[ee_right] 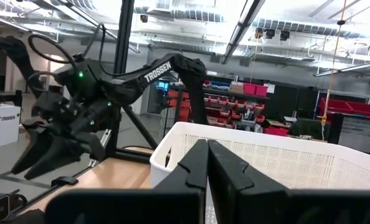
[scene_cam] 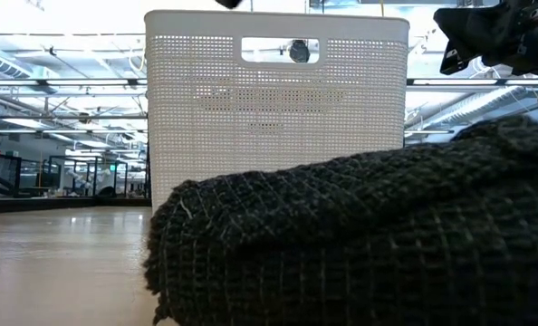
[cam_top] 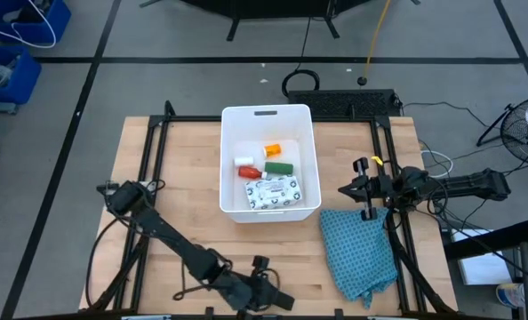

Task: Pick & place medical supplies in basket/bin
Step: Put the black bandage into the white bin

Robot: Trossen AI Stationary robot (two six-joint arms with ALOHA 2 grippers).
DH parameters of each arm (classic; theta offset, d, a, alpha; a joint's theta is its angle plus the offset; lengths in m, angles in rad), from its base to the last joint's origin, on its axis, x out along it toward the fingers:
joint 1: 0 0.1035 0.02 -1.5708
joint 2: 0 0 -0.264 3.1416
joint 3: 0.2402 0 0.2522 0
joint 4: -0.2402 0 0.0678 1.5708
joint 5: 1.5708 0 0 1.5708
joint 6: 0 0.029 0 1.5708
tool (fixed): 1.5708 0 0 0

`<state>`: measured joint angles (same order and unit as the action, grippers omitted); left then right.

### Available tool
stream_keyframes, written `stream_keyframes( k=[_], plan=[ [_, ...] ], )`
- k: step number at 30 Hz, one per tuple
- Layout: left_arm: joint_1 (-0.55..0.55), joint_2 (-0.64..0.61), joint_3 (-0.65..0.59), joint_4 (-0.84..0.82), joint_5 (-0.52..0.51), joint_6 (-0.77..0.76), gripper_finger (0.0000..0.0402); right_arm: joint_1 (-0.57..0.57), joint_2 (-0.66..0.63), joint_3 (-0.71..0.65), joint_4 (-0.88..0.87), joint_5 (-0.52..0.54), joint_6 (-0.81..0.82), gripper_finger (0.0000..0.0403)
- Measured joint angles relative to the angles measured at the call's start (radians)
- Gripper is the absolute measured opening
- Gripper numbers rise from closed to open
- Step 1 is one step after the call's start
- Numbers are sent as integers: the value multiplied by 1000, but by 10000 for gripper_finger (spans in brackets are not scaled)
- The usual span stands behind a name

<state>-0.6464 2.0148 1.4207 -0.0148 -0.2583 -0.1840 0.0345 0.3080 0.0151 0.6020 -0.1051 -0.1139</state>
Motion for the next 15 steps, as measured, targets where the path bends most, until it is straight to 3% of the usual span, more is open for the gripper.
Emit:
stream_keyframes(
  k=[8,12,15],
  plan=[
    [47,4,-22,-65,124,-89,333,0,0,0,0,0,-22,0],
    [47,19,-39,-56,156,-92,382,0,0,0,0,0,-30,0],
    [47,47,-43,-37,200,-92,397,0,0,0,0,0,-29,0]
  ],
)
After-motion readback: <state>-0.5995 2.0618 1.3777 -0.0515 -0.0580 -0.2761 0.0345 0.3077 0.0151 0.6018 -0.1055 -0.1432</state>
